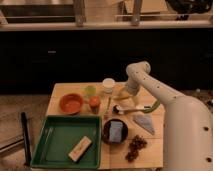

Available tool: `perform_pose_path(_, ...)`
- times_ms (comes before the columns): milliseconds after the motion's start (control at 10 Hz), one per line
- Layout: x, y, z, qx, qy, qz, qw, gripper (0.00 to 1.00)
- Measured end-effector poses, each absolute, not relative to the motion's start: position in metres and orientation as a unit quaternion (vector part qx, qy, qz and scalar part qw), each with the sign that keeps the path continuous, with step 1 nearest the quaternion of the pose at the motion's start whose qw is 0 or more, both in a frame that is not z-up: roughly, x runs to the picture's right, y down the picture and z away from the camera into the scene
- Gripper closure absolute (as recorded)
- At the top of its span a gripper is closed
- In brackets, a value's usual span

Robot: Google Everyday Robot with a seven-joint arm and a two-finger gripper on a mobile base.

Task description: Place banana in tray

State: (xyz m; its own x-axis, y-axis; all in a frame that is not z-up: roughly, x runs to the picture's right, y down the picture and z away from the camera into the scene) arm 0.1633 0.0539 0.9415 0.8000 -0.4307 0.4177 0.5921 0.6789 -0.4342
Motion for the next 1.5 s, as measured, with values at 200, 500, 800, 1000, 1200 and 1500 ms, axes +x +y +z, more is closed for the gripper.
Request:
perform_pose_path(200,0.158,0.052,0.943,-0.28,-0.141,-0.273,0.909,0.21)
perform_pose_path(500,0.15,0.05,0.946,-0.274,-0.141,-0.261,0.915,0.21)
perform_pose_path(800,0.147,0.048,0.952,-0.272,-0.14,-0.247,0.92,0.21)
perform_pose_path(1000,0.145,0.046,0.958,-0.271,-0.137,-0.238,0.922,0.21)
perform_pose_path(1200,0.142,0.043,0.962,-0.271,-0.135,-0.23,0.925,0.21)
perform_pose_path(1500,0.141,0.042,0.97,-0.276,-0.131,-0.216,0.927,0.21)
